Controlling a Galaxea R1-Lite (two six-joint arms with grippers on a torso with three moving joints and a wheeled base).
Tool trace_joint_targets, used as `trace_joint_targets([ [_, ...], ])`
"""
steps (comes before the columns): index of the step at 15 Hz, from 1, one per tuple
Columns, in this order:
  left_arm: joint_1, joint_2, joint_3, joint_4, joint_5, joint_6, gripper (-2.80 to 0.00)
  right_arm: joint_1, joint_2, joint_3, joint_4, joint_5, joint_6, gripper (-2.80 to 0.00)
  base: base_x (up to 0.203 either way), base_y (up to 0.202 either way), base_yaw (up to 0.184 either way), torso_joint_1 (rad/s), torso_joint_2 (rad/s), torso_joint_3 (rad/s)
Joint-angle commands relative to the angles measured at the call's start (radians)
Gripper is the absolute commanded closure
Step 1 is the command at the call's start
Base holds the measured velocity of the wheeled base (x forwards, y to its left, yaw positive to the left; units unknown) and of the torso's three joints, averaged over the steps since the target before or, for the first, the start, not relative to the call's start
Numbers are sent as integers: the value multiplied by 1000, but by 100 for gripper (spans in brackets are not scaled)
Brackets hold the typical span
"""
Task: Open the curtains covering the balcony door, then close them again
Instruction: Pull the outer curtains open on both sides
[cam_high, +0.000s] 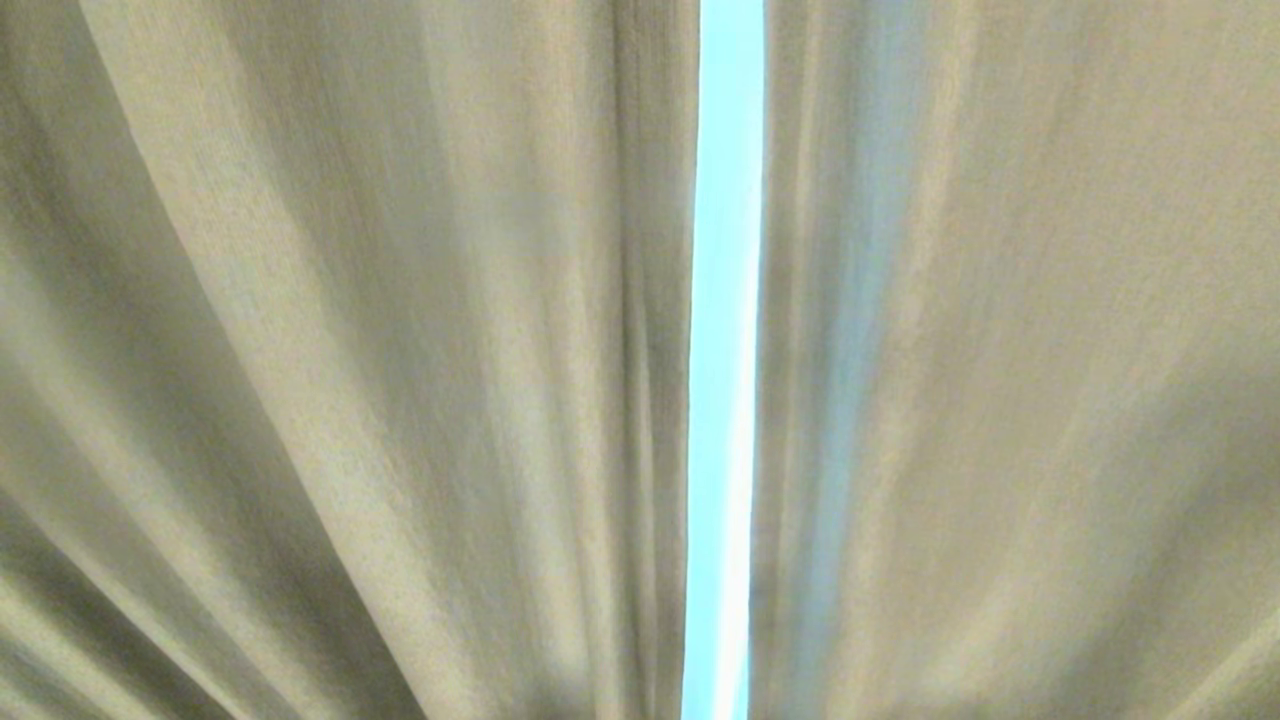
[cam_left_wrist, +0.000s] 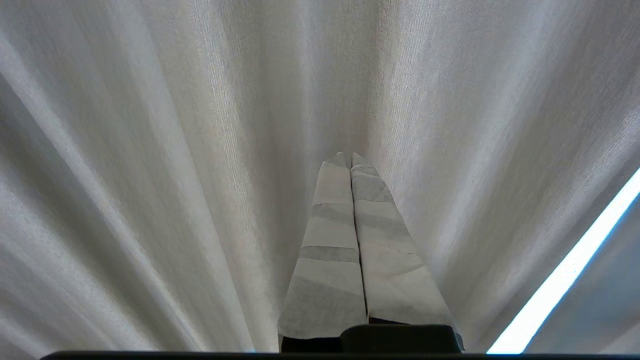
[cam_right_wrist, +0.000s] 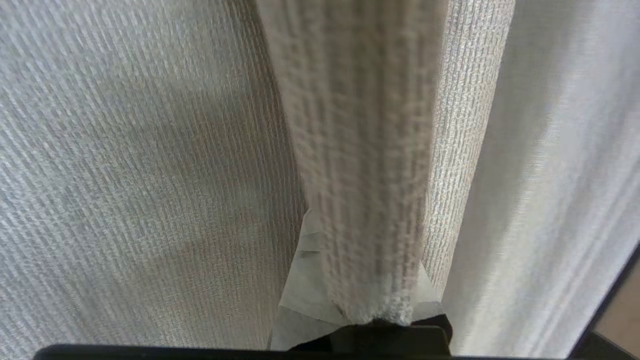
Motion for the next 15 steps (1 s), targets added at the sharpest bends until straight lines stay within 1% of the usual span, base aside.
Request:
trace_joint_targets([
  [1, 0, 0, 0, 0, -1, 0, 0, -22, 22, -1, 1, 1, -1, 0, 0, 0, 0, 0, 0, 0],
  [12, 0, 0, 0, 0, -1, 0, 0, -106, 57, -10, -1, 15, -1, 0, 0, 0, 0, 0, 0, 0],
  [15, 0, 0, 0, 0, -1, 0, 0, -130, 68, -17, -2, 45, -1, 0, 0, 0, 0, 0, 0, 0],
])
